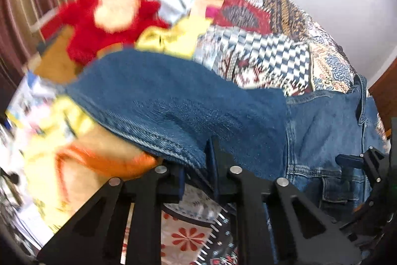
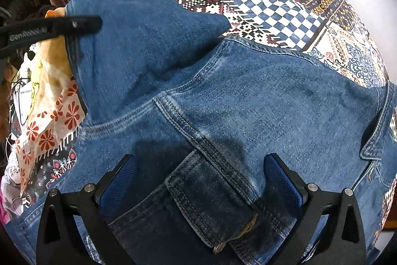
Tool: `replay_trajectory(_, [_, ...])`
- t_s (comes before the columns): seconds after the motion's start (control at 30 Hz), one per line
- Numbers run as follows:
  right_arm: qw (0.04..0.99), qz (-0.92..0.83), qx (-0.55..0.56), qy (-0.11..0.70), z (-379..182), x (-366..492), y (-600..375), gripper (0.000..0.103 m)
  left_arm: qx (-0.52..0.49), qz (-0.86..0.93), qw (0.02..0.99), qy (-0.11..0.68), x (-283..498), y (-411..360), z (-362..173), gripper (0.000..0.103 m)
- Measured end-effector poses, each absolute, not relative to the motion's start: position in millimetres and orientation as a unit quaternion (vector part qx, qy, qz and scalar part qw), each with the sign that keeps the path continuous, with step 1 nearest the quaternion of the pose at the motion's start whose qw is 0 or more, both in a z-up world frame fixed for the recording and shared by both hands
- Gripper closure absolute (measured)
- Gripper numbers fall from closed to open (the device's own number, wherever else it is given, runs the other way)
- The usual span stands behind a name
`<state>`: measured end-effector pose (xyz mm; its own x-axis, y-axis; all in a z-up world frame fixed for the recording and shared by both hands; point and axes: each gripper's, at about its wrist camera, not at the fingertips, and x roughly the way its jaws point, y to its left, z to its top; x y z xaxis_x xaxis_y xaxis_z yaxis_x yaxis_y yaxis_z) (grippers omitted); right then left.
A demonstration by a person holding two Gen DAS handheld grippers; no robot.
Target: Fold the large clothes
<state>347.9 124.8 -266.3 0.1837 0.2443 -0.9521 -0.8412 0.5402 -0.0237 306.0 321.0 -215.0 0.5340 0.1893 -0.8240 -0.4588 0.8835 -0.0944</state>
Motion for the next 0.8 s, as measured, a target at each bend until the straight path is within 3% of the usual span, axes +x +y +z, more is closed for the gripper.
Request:
replay_trajectory(0.43, [0.767, 0.349, -0.233, 0.486, -199, 353, 68, 0.0, -0.06, 0.118, 0.912, 0.389, 331, 238, -138, 0.091])
replay_trajectory(0.6, [0.795, 0.32, -0.232, 0.46, -174, 351, 31, 0.0, -0.074, 0.072, 0.901, 0.422, 341, 202, -156, 0.091])
replay_trajectory(0.8, [0.806, 0.293, -0.219, 0.465, -167, 352, -4, 0.0, -0.124, 0.025, 0.848, 0.515, 353, 186, -228, 0.091])
